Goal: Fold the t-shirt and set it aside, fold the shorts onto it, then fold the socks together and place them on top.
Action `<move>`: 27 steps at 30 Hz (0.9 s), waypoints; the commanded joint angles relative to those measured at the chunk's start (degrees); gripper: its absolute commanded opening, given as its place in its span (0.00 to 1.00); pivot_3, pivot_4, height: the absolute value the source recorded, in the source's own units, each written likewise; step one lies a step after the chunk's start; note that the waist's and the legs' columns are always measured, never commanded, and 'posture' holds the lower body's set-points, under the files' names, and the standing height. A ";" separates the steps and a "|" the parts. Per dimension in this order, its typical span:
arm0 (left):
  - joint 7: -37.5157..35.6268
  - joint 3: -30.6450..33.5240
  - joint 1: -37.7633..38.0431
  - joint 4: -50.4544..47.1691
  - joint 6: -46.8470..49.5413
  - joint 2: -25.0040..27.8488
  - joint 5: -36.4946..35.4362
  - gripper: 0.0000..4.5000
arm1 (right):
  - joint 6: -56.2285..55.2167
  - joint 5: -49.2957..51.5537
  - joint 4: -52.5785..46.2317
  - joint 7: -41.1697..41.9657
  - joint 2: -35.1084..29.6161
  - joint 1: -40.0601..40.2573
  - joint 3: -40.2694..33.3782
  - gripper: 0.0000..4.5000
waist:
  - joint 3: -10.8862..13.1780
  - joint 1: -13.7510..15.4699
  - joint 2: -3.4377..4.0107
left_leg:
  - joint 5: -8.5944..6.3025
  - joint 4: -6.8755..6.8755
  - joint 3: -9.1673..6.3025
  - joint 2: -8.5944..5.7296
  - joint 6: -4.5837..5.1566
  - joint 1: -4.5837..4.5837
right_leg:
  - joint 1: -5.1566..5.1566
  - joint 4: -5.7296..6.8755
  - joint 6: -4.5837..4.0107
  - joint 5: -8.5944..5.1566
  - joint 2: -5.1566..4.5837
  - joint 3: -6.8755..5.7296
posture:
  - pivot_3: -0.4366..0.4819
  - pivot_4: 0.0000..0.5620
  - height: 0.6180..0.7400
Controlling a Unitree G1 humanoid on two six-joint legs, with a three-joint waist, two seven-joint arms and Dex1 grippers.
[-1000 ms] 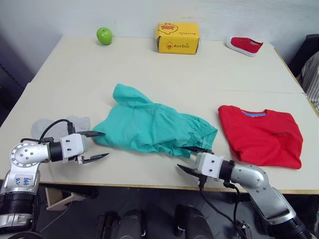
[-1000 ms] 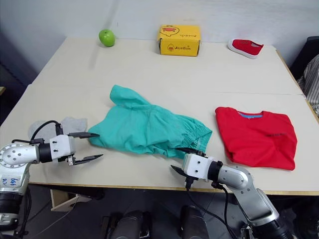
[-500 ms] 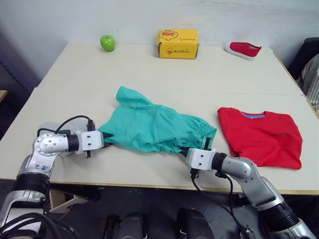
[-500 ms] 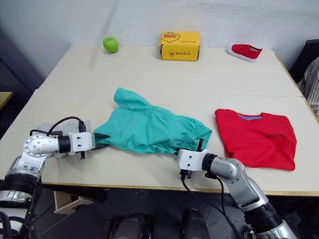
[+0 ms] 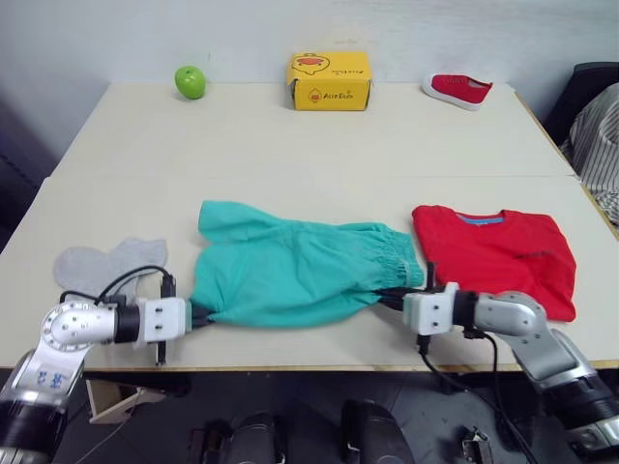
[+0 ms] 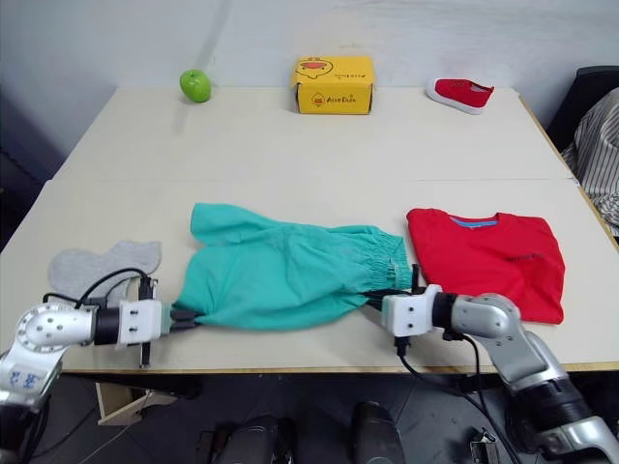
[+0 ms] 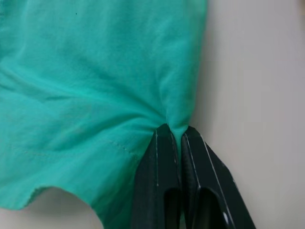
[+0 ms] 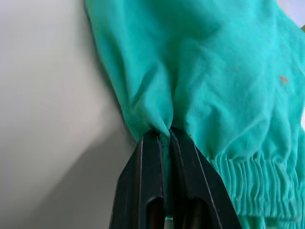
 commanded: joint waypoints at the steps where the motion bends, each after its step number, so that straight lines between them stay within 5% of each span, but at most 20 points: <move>1: 3.12 4.48 7.20 -9.64 5.45 0.26 -1.02 0.01 | -4.72 2.21 1.32 0.10 -2.33 2.73 -3.96 0.00 | 0.02 0.03 -0.04 | 0.01 0.00 0.00 0.01 -0.01 0.02 | -0.01 -0.11 0.00 0.00 0.00 0.00 | 0.48 0.27 1.00; 12: 8.29 7.44 17.84 -19.49 12.21 -3.37 -2.44 0.01 | -12.01 3.56 6.52 -1.23 -4.17 8.64 -6.32 0.00 | 0.08 0.18 -0.11 | -0.15 -0.09 0.11 0.09 -0.18 0.37 | 0.13 -0.09 -0.15 -0.08 0.00 0.22 | 0.48 0.27 1.00; 14: 8.29 7.89 17.84 -19.87 12.42 -4.00 -3.71 0.11 | -9.67 7.91 4.80 0.47 -3.70 9.29 -6.38 0.00 | 0.08 0.18 -0.11 | -0.16 -0.09 0.11 0.13 -0.19 0.37 | 0.13 -0.09 -0.17 -0.09 0.02 0.22 | 0.48 0.27 1.00; 17: 7.21 9.50 17.77 -20.94 14.87 -3.48 -6.52 0.30 | -7.48 11.61 2.60 3.57 -4.42 10.29 -6.32 0.19 | 0.08 0.23 -0.11 | -0.17 -0.09 0.10 0.14 -0.17 0.38 | 0.14 -0.10 -0.19 -0.10 0.01 0.22 | 0.48 0.27 1.00; 21: 1.87 14.70 18.24 -23.73 25.84 -1.83 -21.24 0.58 | 0.45 23.06 -5.27 11.35 -7.43 14.62 -6.50 0.50 | 0.08 0.30 -0.11 | -0.23 -0.09 0.09 0.16 -0.11 0.38 | 0.14 -0.11 -0.21 -0.11 -0.04 0.33 | 0.48 0.27 1.00; 25: -3.34 22.14 18.09 -23.53 36.84 2.38 -33.18 0.58 | 19.34 40.52 -18.03 14.91 -13.43 21.97 -12.10 0.50 | 0.11 0.41 -0.07 | -0.32 -0.09 0.07 0.27 -0.15 0.38 | 0.13 -0.13 -0.27 -0.15 -0.07 0.69 | 0.48 0.27 1.00; 27: -4.08 23.01 14.93 -22.32 40.63 3.84 -36.86 0.49 | 27.08 47.16 -22.50 12.70 -14.07 22.83 -15.33 0.40 | 0.12 0.47 -0.11 | -0.34 -0.09 0.06 0.27 -0.10 0.42 | 0.17 -0.15 -0.27 -0.15 -0.04 0.70 | 0.48 0.27 1.00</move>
